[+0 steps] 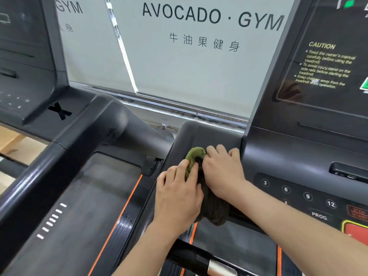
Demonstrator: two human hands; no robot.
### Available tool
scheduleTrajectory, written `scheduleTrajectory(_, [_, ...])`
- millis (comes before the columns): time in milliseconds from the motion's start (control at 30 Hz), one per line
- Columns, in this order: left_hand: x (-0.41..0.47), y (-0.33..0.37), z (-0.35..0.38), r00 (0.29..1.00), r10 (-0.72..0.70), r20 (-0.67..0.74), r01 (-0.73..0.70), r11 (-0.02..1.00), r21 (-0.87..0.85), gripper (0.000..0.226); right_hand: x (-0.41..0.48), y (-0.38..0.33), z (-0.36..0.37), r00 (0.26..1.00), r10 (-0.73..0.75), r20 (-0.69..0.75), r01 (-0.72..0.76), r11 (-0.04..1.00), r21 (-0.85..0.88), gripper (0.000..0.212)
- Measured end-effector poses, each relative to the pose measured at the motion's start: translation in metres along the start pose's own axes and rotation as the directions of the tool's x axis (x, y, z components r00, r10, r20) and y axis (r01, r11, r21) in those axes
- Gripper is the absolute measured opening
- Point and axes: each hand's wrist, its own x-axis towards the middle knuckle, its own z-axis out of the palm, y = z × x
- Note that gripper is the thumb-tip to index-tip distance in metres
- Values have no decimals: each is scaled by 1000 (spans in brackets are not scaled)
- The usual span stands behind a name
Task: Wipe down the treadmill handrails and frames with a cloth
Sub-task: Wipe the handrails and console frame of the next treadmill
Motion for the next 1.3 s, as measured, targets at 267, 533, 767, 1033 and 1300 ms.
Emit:
scheduleTrajectory(267, [40, 25, 5, 996, 73, 61, -77, 994, 76, 33, -3, 16, -5, 997, 6, 82, 2, 995, -96, 18])
scheduleTrajectory(533, [40, 17, -6, 971, 185, 149, -183, 983, -28, 12, -27, 22, -17, 968, 240, -73, -184, 877, 443, 23])
scheduleTrajectory(767, [16, -17, 2, 987, -36, -156, 17, 993, -119, 32, -30, -12, 26, 997, 68, 32, -73, 974, 212, 49])
scheduleTrajectory(1033, [4, -4, -5, 990, -80, -113, 78, 997, -22, 28, -26, -5, 12, 993, 115, 10, -108, 901, 421, 37])
scheduleTrajectory(1300, [-23, 2, 0, 980, -21, -197, 21, 1000, 2, 28, -57, -17, 27, 991, 5, -137, 8, 996, 93, 38])
